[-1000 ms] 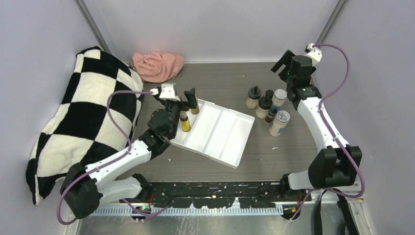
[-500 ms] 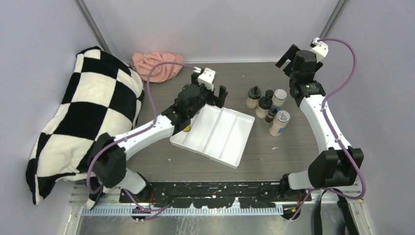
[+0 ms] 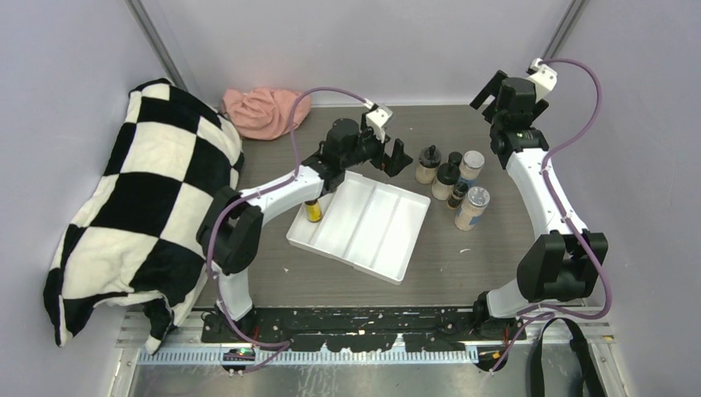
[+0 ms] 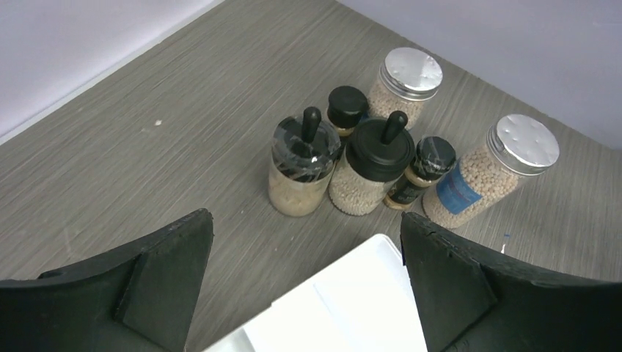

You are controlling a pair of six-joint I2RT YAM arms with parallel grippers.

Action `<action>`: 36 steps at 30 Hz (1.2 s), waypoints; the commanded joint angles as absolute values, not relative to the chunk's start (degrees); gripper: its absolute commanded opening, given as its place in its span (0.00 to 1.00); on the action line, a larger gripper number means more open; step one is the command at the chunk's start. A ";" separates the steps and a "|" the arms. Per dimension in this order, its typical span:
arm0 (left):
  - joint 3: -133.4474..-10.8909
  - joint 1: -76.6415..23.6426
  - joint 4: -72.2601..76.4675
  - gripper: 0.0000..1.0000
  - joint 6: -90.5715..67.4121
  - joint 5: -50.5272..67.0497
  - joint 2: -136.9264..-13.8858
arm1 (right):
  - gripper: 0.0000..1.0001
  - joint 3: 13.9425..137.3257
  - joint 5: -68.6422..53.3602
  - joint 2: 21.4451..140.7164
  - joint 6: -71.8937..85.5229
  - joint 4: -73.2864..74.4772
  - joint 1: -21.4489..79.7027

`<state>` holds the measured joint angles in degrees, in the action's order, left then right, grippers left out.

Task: Organize the condiment bottles
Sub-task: Pick up the bottle from the center of the board.

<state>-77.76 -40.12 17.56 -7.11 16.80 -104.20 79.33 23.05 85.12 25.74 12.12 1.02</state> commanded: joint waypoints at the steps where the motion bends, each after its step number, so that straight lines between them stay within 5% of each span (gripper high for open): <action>1: -84.35 -39.35 19.93 1.00 -8.58 26.46 -108.69 | 0.95 83.26 23.32 85.39 26.13 9.85 0.79; 17: -99.96 -38.68 17.75 1.00 -7.42 38.39 -124.87 | 0.96 85.65 22.83 90.04 25.66 6.93 -2.20; 36: -108.47 -38.85 13.53 1.00 -1.21 39.37 -133.36 | 0.95 84.05 20.92 88.27 25.14 4.66 -2.19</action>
